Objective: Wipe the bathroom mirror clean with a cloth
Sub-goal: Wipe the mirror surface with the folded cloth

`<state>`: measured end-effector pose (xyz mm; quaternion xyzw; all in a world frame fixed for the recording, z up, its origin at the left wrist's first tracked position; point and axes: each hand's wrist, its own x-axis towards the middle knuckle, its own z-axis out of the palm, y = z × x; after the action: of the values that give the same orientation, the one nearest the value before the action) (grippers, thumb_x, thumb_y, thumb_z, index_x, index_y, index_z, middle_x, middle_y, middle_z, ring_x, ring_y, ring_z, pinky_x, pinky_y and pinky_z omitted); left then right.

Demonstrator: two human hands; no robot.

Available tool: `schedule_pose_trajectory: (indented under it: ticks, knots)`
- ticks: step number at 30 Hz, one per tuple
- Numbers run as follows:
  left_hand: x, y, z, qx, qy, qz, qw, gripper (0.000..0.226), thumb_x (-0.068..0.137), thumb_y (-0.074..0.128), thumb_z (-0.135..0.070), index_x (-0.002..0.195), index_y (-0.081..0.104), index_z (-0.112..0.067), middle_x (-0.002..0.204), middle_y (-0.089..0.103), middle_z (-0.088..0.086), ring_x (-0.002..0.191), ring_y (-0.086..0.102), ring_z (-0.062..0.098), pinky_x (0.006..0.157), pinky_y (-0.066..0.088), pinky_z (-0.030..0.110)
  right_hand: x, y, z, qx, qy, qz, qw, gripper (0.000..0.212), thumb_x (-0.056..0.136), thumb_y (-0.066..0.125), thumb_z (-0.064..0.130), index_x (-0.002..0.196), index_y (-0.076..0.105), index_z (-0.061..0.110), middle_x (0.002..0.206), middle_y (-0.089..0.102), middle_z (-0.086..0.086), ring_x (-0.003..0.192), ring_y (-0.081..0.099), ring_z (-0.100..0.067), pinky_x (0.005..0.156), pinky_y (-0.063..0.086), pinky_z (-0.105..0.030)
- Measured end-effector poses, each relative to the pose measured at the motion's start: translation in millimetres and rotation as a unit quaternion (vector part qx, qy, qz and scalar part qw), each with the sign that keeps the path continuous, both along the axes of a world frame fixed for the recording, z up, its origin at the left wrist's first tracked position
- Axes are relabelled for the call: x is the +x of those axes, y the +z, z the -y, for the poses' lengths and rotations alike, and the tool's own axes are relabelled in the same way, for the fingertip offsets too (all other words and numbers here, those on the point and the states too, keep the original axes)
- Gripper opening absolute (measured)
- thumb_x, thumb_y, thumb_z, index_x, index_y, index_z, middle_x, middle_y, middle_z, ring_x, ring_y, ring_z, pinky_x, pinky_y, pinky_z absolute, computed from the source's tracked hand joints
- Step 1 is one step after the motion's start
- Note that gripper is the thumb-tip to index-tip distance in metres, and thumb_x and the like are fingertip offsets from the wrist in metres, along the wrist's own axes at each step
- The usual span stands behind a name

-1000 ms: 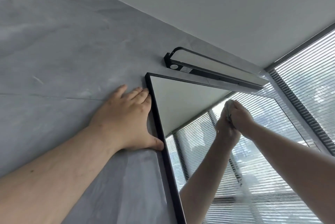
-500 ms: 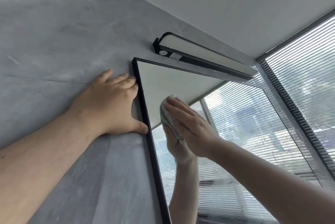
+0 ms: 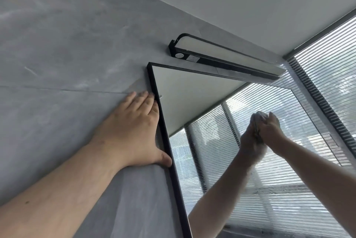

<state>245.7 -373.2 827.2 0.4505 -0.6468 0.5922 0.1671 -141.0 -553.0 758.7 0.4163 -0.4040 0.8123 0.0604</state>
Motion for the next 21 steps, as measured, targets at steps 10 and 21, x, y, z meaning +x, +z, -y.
schedule_pose_trajectory:
  ticks: [10, 21]
  knots:
    - [-2, -1, -4, 0.010, -0.007, -0.009, 1.000, 0.148, 0.047, 0.035, -0.101, 0.156, 0.005, -0.006, 0.166, 0.000, 0.011, 0.153, -0.004, 0.023, 0.124, -0.005, 0.040, 104, -28, -56, -0.067, 0.008, -0.152, 0.986, 0.041, 0.101, 0.050, 0.045, 0.137, 0.060, 0.029, 0.148, 0.049, 0.015, 0.138, 0.040, 0.001, 0.115, 0.031, -0.024]
    - [0, -3, -6, 0.012, -0.045, -0.014, 0.999, 0.146, 0.049, 0.043, -0.100, 0.155, 0.013, -0.004, 0.165, 0.011, 0.012, 0.152, 0.005, 0.024, 0.124, -0.001, 0.041, 200, -66, -101, -0.229, -0.032, -0.419, 0.878, 0.040, 0.099, 0.052, 0.010, 0.140, 0.054, 0.011, 0.152, 0.046, -0.006, 0.144, 0.039, -0.017, 0.117, 0.034, -0.034]
